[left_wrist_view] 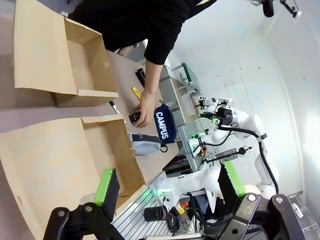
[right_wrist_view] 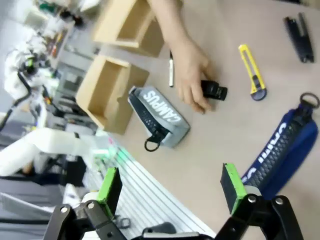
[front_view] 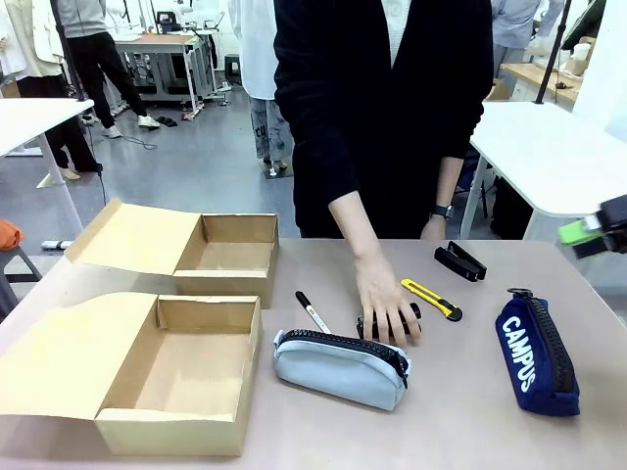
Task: Place items inside the box.
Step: Pick up a Pencil pouch or Stapler and place it inside the Mailer Box closest to the robot.
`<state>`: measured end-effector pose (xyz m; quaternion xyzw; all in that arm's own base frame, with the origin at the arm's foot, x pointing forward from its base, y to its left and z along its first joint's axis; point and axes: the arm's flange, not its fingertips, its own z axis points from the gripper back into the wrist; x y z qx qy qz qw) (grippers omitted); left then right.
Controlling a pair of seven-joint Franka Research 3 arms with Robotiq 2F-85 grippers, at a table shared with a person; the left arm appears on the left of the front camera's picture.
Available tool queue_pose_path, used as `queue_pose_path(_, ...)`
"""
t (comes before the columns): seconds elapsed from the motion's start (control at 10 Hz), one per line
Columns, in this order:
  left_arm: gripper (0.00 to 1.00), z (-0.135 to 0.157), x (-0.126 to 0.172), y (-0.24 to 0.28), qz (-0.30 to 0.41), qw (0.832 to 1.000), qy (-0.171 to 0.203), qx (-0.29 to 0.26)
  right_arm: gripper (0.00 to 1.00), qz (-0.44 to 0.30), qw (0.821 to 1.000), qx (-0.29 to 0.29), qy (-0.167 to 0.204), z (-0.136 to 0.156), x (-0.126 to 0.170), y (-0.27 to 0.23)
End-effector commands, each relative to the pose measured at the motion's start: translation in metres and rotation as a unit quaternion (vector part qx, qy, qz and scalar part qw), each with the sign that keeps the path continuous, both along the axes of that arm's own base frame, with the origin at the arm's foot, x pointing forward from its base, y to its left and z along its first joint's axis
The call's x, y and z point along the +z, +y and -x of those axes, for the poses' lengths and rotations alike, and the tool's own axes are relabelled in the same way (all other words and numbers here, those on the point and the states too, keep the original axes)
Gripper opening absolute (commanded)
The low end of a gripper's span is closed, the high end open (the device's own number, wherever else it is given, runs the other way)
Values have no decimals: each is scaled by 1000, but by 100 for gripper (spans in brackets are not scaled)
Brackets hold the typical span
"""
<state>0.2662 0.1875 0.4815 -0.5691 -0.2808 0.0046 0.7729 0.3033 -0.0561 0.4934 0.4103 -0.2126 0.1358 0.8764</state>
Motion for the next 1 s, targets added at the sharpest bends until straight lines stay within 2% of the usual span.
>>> queue_pose_path(0.0,100,-1,1,0,5,1000,-15,-2,100,-102,994,-35,-18,28,-17,-103)
queue_pose_path(0.1,100,-1,1,0,5,1000,-15,-2,100,-143,986,-77,-40,45,-26,-128)
queue_pose_path(0.2,100,-1,1,0,5,1000,-15,-2,100,-53,998,-28,-2,17,-11,-51)
queue_pose_path(0.3,100,-1,1,0,5,1000,-15,-2,100,-53,998,-28,-2,17,-11,-51)
queue_pose_path(0.4,100,-1,1,0,5,1000,-15,-2,100,-112,991,-69,-16,48,-27,-109)
queue_pose_path(0.6,100,-1,1,0,5,1000,-15,-2,100,-62,997,-38,-18,34,-20,-74)
queue_pose_path(0.8,100,-1,1,0,5,1000,-15,-2,100,47,996,62,-52,23,-11,41)
queue_pose_path(0.9,100,-1,1,0,5,1000,-15,-2,100,109,984,123,-61,20,-23,115)
